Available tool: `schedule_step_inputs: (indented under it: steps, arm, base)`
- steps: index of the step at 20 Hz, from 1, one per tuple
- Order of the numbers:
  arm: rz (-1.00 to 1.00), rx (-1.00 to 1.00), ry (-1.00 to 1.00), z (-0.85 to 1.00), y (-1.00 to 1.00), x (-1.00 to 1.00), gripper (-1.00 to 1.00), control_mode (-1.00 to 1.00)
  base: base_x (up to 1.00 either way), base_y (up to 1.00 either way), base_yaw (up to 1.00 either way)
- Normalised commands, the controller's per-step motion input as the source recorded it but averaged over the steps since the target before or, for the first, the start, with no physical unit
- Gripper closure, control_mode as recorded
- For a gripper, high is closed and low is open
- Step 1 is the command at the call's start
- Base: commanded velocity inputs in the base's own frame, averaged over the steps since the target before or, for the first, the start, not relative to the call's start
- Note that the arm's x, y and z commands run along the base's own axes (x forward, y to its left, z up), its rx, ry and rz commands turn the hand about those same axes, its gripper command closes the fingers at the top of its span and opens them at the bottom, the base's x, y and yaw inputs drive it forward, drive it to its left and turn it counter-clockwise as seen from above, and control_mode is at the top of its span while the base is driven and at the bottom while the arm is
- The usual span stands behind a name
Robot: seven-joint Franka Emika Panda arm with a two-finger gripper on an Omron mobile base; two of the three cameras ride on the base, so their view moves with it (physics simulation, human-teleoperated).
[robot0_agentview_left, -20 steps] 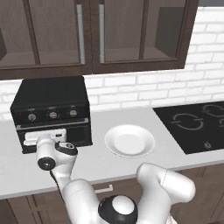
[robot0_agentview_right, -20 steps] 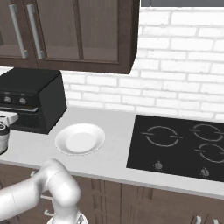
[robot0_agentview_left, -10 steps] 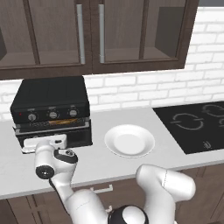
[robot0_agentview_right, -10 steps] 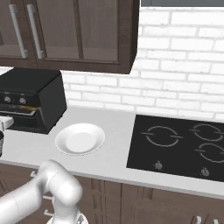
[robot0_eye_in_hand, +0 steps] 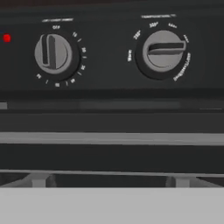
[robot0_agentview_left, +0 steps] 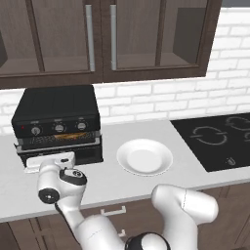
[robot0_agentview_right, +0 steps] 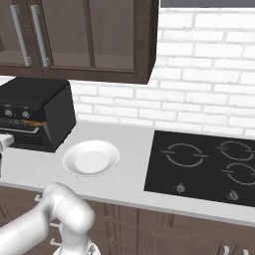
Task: Pick up the kebab skewer and baguette bread, and place them inside the toaster oven. Close the toaster oven door and start by setting the timer.
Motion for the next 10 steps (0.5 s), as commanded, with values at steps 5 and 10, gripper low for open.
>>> schedule_step_inputs:
  steps: [5, 10]
  arm:
    - [0.0, 0.0, 0.03, 0.64, -0.11, -0.09, -1.0, -1.0]
    - [0.0, 0.06, 0.0, 0.82, -0.15, 0.06, -1.0, -1.0]
  base:
    - [0.0, 0.0, 0.0]
    - [0.0, 0.0, 0.0]
